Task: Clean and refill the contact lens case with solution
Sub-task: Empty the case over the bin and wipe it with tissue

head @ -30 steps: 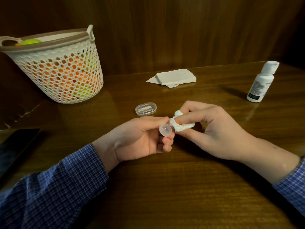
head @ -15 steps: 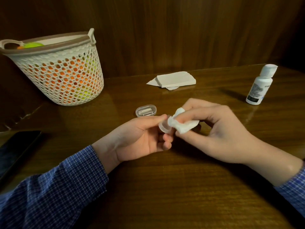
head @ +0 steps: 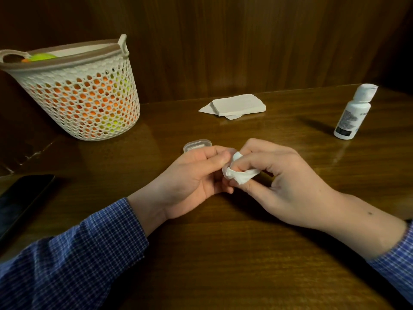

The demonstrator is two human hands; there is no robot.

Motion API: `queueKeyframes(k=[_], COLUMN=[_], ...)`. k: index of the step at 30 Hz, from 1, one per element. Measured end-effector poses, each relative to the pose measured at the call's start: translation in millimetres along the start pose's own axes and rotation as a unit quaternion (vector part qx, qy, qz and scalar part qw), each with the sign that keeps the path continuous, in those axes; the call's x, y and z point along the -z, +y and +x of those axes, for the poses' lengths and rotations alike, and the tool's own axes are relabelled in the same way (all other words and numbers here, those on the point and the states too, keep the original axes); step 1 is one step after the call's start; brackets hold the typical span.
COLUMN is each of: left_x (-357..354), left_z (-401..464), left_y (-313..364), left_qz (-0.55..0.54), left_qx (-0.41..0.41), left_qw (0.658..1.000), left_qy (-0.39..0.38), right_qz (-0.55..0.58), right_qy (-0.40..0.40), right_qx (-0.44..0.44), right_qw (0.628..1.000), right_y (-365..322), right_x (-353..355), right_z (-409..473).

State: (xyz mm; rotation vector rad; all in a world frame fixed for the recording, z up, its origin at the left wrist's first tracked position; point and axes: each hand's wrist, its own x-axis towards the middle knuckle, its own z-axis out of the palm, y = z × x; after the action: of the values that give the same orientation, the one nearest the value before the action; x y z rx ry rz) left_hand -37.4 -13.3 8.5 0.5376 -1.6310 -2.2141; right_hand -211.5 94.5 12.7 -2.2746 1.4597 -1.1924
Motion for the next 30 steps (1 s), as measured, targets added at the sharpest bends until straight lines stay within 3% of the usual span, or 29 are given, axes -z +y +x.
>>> queueKeyframes(k=[3,9,12,15,18,23,26,30], left_x=[2,12,15,15,16,22,25,25], left_z=[-1,-3,-4,-7,-9,-13,-15,-13], left_y=[0,5,4,0,-3,1,2,3], left_qz=[0.026,0.047,0.138,0.282,0.443,0.530,0.570,0.610], left_qx=[-0.016,-0.039,-0.069,-0.112,-0.157,-0.153,-0.120,-0.105], left_qw=[0.999,0.997,0.986,0.948,0.877,0.825,0.804,0.773], left_qy=[0.013,0.037,0.071,0.098,0.100,0.127,0.120,0.140], right_qz=[0.027,0.139,0.211,0.253,0.268,0.313,0.374,0.380], right_qy=[-0.009,-0.052,-0.058,-0.023,0.037,0.106,0.091,0.065], right_qx=[-0.017,-0.155,-0.189,-0.210,-0.241,-0.324,-0.356,-0.362], right_qw=[0.999,0.977,0.957,0.944,0.932,0.887,0.852,0.849], right_y=[-1,9,12,12,16,27,33,35], right_x=[2,19,23,27,33,42,48,50], right_z=[0,5,6,6,7,12,11,9])
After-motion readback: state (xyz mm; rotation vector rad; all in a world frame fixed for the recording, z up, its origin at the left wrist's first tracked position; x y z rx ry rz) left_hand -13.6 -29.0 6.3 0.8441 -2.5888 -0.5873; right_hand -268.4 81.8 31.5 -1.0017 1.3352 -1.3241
